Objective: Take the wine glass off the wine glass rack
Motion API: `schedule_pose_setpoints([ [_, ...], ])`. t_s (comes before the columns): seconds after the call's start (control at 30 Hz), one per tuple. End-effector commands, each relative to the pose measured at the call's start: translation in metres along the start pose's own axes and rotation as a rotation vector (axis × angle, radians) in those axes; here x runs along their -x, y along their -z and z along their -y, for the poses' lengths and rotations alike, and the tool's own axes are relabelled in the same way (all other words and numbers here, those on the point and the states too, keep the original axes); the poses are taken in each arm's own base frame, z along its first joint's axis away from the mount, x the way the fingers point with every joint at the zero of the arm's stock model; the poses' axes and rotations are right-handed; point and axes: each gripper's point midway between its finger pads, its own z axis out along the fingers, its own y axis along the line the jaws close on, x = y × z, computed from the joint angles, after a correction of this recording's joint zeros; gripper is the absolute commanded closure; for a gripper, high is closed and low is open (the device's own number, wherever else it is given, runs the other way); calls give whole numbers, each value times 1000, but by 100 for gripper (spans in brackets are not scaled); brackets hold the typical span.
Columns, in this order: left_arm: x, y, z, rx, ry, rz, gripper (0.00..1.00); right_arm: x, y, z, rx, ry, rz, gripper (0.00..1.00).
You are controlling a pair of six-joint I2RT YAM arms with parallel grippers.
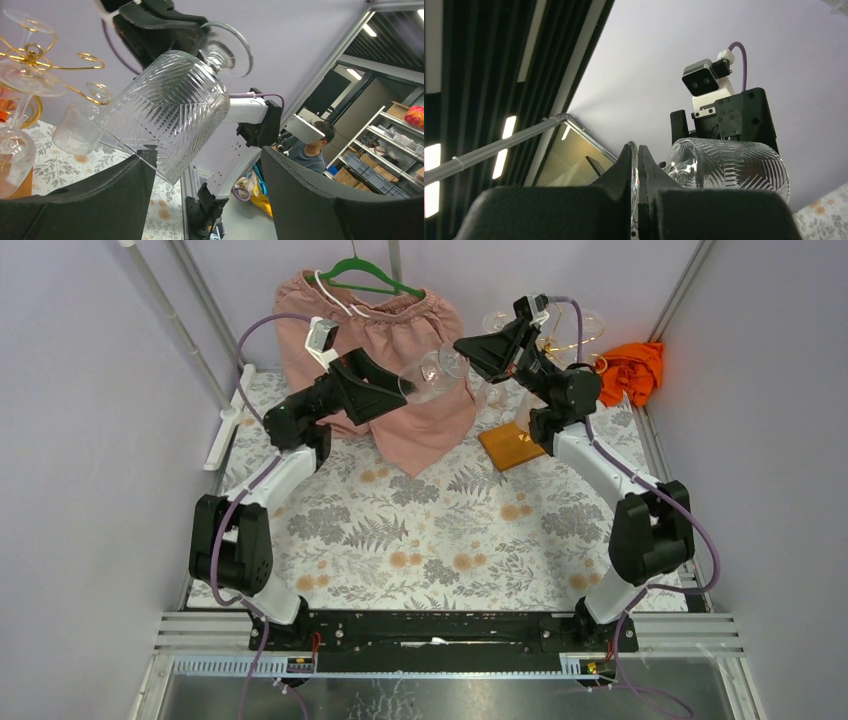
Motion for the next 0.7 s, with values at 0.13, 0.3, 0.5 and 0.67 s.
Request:
schedule_pose_setpoints([
  [0.13,14,-4,68,-116,-166,48,21,-11,4,-34,277,2,4,100],
  [0.3,16,-4,67,-113,-152,66,28,-28,-5,-26,276,-36,-41,100],
  [0.5,20,-4,64,-109,-131,93,37,-53,-15,-5,259,-95,-78,100],
  [0.67,21,-4,67,-113,-132,99,42,-68,-25,7,258,-138,-111,100],
])
